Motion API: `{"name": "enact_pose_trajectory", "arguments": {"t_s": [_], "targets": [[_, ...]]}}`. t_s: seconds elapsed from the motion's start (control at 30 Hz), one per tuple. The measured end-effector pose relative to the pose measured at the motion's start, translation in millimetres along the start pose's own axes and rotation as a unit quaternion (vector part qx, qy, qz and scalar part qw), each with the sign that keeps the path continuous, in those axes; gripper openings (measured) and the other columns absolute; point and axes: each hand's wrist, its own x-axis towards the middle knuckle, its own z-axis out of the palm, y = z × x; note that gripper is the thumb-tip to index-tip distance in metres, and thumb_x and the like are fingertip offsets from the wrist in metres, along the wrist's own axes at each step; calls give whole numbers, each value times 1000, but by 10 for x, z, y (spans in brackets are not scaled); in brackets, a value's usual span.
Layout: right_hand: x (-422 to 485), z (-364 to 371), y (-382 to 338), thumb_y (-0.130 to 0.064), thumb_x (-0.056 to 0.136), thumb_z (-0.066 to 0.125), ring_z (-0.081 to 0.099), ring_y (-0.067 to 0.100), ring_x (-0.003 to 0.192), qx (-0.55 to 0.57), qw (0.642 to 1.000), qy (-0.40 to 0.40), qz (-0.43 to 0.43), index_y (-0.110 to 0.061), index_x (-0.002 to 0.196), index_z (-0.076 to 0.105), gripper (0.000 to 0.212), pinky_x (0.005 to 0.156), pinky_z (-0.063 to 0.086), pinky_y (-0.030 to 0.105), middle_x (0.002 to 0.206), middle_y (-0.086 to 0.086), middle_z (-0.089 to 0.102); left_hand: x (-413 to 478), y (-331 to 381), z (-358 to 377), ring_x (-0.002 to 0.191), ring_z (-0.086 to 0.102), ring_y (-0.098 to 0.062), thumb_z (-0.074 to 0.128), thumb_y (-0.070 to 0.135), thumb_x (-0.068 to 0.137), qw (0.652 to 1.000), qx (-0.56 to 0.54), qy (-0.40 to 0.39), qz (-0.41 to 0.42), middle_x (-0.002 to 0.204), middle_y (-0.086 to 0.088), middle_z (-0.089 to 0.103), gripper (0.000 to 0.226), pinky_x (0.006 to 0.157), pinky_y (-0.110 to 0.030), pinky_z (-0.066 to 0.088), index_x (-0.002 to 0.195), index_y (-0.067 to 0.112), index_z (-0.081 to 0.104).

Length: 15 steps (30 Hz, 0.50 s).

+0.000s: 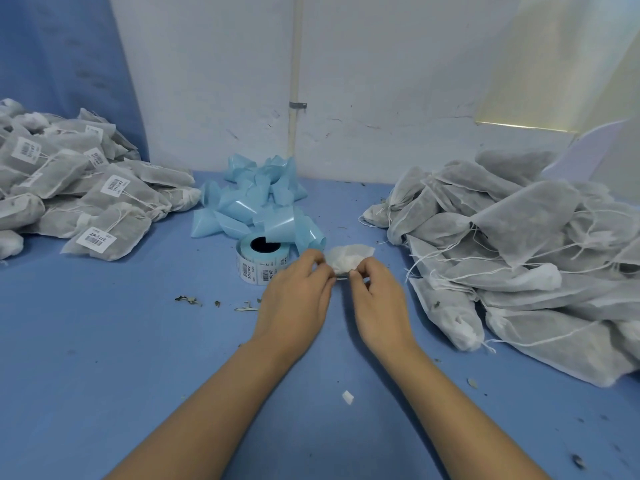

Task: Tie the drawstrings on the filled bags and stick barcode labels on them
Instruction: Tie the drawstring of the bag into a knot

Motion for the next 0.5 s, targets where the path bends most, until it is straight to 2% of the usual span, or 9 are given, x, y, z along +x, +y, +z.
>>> {"name": "enact_pose_trajectory", "arguments": {"t_s": [0.07, 0.1, 0.13, 0.2, 0.23, 0.27, 0.33, 0.4, 0.5], "targets": [[-13, 9, -23, -19, 97, 43, 49, 17, 78, -12, 1000, 2, -7, -13, 76, 47, 21, 68, 37, 35, 79, -3, 53, -7, 51, 10, 68, 62, -31, 63, 2, 87, 999, -22, 5, 33, 116, -11, 63, 3, 54, -31, 45, 86, 2, 66], [-20, 4, -34, -19, 97, 43, 49, 17, 81, -19, 1000, 4, -15, -14, 77, 47, 21, 69, 38, 35, 80, -4, 53, -7, 62, 38, 77, 64, -31, 58, 2, 90, 998, -60, -7, 31, 126, -9, 59, 8, 61, -36, 50, 93, 1, 65], [-32, -2, -45, -19, 97, 43, 49, 18, 84, -31, 999, 5, -27, -16, 78, 48, 20, 72, 39, 36, 83, -5, 54, -17, 62, 68, 91, 63, -28, 52, 2, 94, 994, -106, -20, 26, 133, -8, 54, 14, 75, -38, 52, 100, 0, 64], [-61, -15, -48, -18, 96, 43, 50, 20, 94, -68, 996, 11, -59, -19, 89, 55, 14, 78, 41, 38, 96, -4, 59, -16, 52, 104, 111, 53, -11, 45, -1, 96, 982, -186, -8, 9, 135, -5, 50, 20, 96, -15, 40, 110, -2, 60], [-80, -18, -44, -16, 95, 44, 50, 20, 102, -93, 993, 10, -77, -20, 101, 59, 18, 82, 42, 38, 108, -4, 61, -2, 56, 104, 113, 47, -1, 44, -2, 97, 976, -218, 9, -9, 132, -2, 50, 22, 97, -5, 32, 114, -3, 58], [-100, -15, -43, -12, 93, 45, 48, 19, 111, -118, 989, 4, -93, -22, 117, 58, 29, 87, 41, 35, 122, -5, 59, 18, 62, 98, 111, 44, 5, 44, -1, 97, 968, -248, 27, -39, 130, 2, 50, 24, 96, -2, 29, 116, -2, 58], [-126, 0, -45, -8, 89, 47, 38, 12, 124, -149, 982, -8, -117, -23, 138, 47, 52, 92, 36, 27, 145, -11, 44, 59, 61, 85, 109, 45, 8, 43, 2, 98, 951, -295, 39, -85, 126, 10, 51, 24, 94, -2, 31, 117, 3, 58], [-137, 20, -58, -7, 87, 49, 32, 7, 125, -160, 978, -5, -137, -24, 146, 37, 62, 89, 36, 24, 152, -14, 33, 68, 56, 80, 106, 49, 11, 41, 4, 99, 941, -322, 34, -100, 122, 12, 54, 22, 92, -3, 34, 113, 7, 59], [-144, 36, -62, -5, 86, 51, 34, 6, 122, -150, 975, 12, -164, -25, 147, 36, 65, 86, 40, 23, 151, -16, 34, 52, 49, 96, 98, 52, 11, 40, 3, 99, 940, -325, 35, -99, 112, 6, 60, 23, 84, -2, 34, 112, 9, 58]]}}
